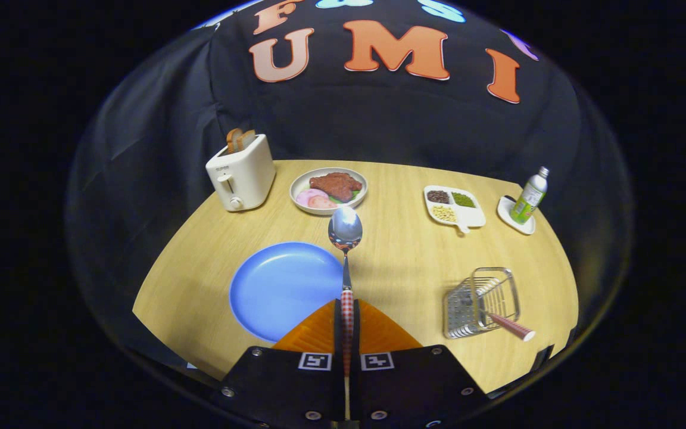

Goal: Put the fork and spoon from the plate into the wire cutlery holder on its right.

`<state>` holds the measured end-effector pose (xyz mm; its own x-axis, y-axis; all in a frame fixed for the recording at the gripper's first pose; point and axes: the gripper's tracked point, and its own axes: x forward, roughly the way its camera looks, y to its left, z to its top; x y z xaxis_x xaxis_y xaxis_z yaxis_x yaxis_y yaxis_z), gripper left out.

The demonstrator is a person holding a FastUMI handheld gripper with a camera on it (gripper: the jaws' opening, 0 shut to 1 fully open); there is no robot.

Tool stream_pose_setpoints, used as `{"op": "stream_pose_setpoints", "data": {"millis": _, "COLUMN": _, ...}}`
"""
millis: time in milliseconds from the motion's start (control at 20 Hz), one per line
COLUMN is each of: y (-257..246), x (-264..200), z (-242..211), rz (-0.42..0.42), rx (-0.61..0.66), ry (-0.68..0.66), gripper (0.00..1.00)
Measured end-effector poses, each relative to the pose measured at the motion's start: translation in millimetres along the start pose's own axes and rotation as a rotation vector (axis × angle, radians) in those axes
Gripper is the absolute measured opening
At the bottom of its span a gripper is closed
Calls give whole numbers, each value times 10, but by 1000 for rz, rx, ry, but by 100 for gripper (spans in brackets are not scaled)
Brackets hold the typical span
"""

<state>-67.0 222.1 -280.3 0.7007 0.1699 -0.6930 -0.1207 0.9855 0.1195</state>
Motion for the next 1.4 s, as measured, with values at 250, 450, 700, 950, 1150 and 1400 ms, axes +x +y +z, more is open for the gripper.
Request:
{"op": "stream_pose_setpoints", "data": {"millis": 250, "y": -641, "x": -381, "z": 106, "rz": -68, "rx": 25, "ry": 13, "gripper": 4}}
{"op": "stream_pose_setpoints", "data": {"millis": 450, "y": -1082, "x": -552, "z": 91, "rz": -104, "rx": 31, "ry": 51, "gripper": 4}}
{"op": "stream_pose_setpoints", "data": {"millis": 700, "y": -1471, "x": -621, "z": 19, "rz": -119, "rx": 20, "ry": 142, "gripper": 4}}
{"op": "stream_pose_setpoints", "data": {"millis": 950, "y": -1652, "x": -610, "z": -134, "rz": -75, "rx": 5, "ry": 298, "gripper": 3}}
{"op": "stream_pose_setpoints", "data": {"millis": 1150, "y": -1745, "x": -562, "z": -287, "rz": -44, "rx": -55, "ry": 419, "gripper": 4}}
{"op": "stream_pose_setpoints", "data": {"millis": 1400, "y": -1702, "x": -475, "z": -401, "rz": 23, "rx": -132, "ry": 564, "gripper": 4}}
